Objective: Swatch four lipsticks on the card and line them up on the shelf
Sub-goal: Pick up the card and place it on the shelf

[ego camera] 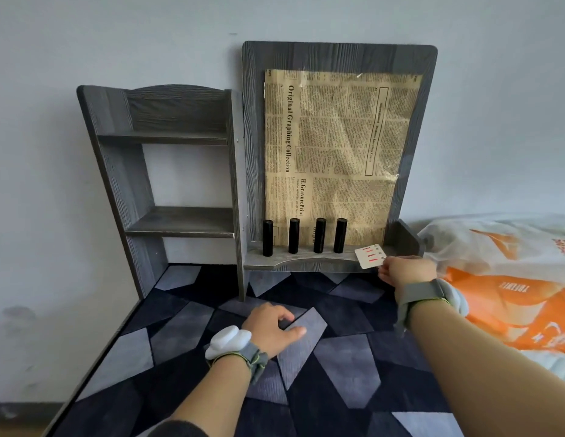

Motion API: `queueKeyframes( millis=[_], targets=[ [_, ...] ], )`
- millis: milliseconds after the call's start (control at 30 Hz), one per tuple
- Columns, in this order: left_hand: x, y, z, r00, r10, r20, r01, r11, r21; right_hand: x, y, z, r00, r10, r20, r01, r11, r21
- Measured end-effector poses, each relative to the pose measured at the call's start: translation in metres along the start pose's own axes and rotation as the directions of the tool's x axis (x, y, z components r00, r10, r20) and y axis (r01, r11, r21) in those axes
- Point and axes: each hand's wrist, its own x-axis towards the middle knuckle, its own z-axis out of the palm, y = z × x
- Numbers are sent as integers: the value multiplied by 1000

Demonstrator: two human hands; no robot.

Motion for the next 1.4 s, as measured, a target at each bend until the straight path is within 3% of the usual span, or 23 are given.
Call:
queueKeyframes(
  millis=[67,200,400,567,933,1400],
  targets=[
    [3,-1,1,1000,28,-10,-28,998,47,9,8,4,997,-65,-43,63,997,-42],
    [10,-5,5,997,64,-37,-62,995,74,74,34,7,992,-45,-114,21,979,-201],
    [15,-8,6,994,90,-64,-86,994,71,114,46,8,989,-46,-139,12,971,-237],
    [18,-9,7,992,90,-84,-85,995,61,75,26,10,982,-67,-179,-2,933,-360],
    [20,-13,12,988,101,-118,-94,994,63,94,40,11,978,-108,-180,38,935,-352],
    [15,-10,5,994,62,-87,-62,998,2,33,12,11,962,-229,-149,160,916,-369]
  ],
)
